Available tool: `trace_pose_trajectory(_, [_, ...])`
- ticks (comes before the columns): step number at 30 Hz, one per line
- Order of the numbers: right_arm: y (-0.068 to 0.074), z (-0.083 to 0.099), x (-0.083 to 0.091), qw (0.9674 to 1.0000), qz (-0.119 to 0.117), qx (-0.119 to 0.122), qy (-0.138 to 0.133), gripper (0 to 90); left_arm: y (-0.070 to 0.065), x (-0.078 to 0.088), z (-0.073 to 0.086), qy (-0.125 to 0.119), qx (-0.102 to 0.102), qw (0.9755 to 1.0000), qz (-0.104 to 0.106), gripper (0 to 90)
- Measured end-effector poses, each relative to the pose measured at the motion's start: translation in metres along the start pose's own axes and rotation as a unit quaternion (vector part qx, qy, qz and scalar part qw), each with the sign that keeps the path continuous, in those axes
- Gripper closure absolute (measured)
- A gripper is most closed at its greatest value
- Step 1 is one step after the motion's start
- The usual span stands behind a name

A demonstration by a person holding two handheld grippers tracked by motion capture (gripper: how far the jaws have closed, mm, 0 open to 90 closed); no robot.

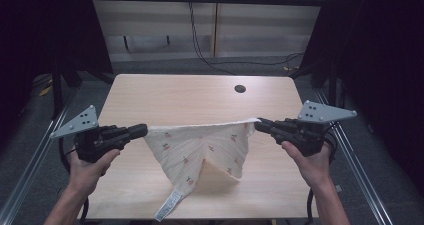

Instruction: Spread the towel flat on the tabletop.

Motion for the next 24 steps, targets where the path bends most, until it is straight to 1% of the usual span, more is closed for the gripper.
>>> trace_pose_trajectory(2, [0.013,-0.003,0.006,0.9999,-0.002,0.014,-0.004,87.8,-0.004,0.007,0.000,-0.002,0.000,1.0000,-0.003,88.2])
trace_pose_trajectory(3, [0.016,-0.003,0.007,0.9998,-0.002,0.018,-0.005,87.8,-0.006,0.009,0.000,-0.001,-0.002,1.0000,-0.003,88.2])
trace_pose_trajectory(4, [0.019,-0.004,0.009,0.9999,-0.008,0.014,-0.005,87.8,-0.008,0.011,-0.001,-0.003,-0.001,1.0000,-0.001,88.2])
trace_pose_trajectory(6, [0.024,-0.005,0.012,0.9998,-0.006,0.017,-0.002,87.9,-0.013,0.014,-0.004,-0.006,-0.006,1.0000,0.003,88.2])
trace_pose_trajectory(8, [0.029,-0.010,0.017,0.9997,-0.013,0.019,-0.004,87.9,-0.017,0.018,-0.009,-0.009,-0.010,0.9999,0.005,88.2])
trace_pose_trajectory(9, [0.031,-0.012,0.019,0.9997,-0.009,0.024,-0.005,87.9,-0.019,0.020,-0.013,-0.011,-0.011,0.9999,0.004,88.2])
trace_pose_trajectory(10, [0.035,-0.015,0.022,0.9994,-0.003,0.033,-0.006,87.9,-0.020,0.023,-0.017,-0.011,-0.015,0.9998,0.002,88.2])
trace_pose_trajectory(11, [0.037,-0.018,0.025,0.9992,-0.005,0.039,-0.008,87.9,-0.020,0.024,-0.019,-0.009,-0.015,0.9999,0.001,88.2])
trace_pose_trajectory(12, [0.037,-0.019,0.028,0.9990,-0.003,0.043,-0.012,87.9,-0.019,0.023,-0.021,-0.005,-0.014,0.9999,-0.005,88.2])
trace_pose_trajectory(14, [0.035,-0.017,0.027,0.9992,-0.003,0.040,-0.007,87.9,-0.016,0.019,-0.020,-0.001,-0.011,0.9999,-0.012,88.3])
trace_pose_trajectory(15, [0.032,-0.013,0.024,0.9994,0.001,0.036,-0.001,87.9,-0.013,0.013,-0.015,0.002,-0.009,0.9999,-0.009,88.2])
trace_pose_trajectory(16, [0.028,-0.006,0.020,0.9996,0.002,0.028,0.007,87.9,-0.010,0.009,-0.012,0.002,-0.003,1.0000,-0.006,88.2])
trace_pose_trajectory(17, [0.025,-0.001,0.018,0.9997,0.002,0.021,0.008,87.9,-0.007,0.004,-0.007,0.005,0.006,1.0000,-0.004,88.2])
trace_pose_trajectory(19, [0.018,0.011,0.013,0.9999,0.002,0.006,0.013,87.9,0.001,-0.008,0.005,0.018,0.018,0.9997,-0.007,88.2])
trace_pose_trajectory(20, [0.013,0.018,0.010,0.9999,0.003,-0.004,0.016,87.9,0.003,-0.012,0.008,0.021,0.022,0.9995,-0.007,88.2])
trace_pose_trajectory(21, [0.010,0.022,0.008,0.9998,0.004,-0.008,0.020,87.9,0.006,-0.017,0.013,0.029,0.032,0.9990,-0.007,88.2])
trace_pose_trajectory(23, [0.003,0.031,0.003,0.9994,0.009,-0.017,0.029,87.8,0.009,-0.023,0.018,0.039,0.029,0.9988,-0.011,88.2])
trace_pose_trajectory(24, [-0.001,0.035,0.001,0.9990,0.015,-0.016,0.039,87.9,0.010,-0.025,0.019,0.037,0.032,0.9988,-0.007,88.2])
Point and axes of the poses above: each handheld gripper's, and its own axes: x roughly backward along the jaws, z roughly out of its underside, y roughly to its left, the point moved 1 cm from there along -x, roughly forward along the jaws, and after that the axes turned 2 degrees about -y, right-handed, at the moved point
